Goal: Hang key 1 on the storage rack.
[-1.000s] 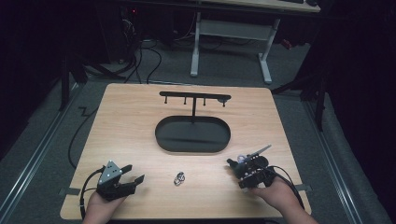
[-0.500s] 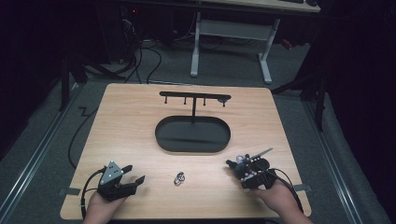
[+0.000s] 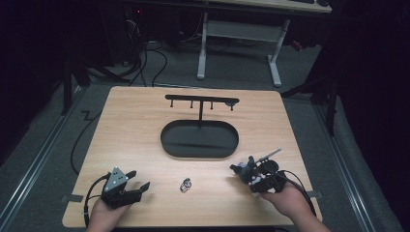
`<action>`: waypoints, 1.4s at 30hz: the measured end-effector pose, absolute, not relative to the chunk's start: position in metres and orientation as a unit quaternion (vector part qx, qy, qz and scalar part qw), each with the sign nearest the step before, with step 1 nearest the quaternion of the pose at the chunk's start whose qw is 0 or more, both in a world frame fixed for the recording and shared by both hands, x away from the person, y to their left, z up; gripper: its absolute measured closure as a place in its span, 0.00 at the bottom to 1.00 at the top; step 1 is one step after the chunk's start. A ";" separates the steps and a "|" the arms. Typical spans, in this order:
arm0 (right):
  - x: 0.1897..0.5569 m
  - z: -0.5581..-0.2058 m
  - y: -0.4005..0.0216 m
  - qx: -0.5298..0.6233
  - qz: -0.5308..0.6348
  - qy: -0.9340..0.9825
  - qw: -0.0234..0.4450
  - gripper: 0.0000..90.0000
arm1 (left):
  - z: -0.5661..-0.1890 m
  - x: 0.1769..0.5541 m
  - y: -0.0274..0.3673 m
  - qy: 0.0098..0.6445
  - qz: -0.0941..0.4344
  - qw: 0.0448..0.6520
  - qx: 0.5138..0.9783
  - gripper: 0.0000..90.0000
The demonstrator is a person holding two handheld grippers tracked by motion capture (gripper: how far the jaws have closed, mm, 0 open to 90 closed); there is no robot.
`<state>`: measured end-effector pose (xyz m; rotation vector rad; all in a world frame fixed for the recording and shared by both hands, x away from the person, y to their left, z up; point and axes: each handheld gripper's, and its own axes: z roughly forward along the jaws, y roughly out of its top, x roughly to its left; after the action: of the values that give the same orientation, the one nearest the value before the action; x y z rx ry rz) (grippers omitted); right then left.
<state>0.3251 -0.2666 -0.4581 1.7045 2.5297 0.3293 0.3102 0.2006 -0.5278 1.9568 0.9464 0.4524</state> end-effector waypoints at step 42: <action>0.375 -0.372 -0.242 0.530 0.137 0.836 0.049 0.54 | -0.528 0.310 0.201 0.377 0.192 0.437 0.794 0.28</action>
<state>0.3748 -0.2423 -0.3718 1.6133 2.5458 0.4179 0.3096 0.2005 -0.5285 1.9740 0.9367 0.4773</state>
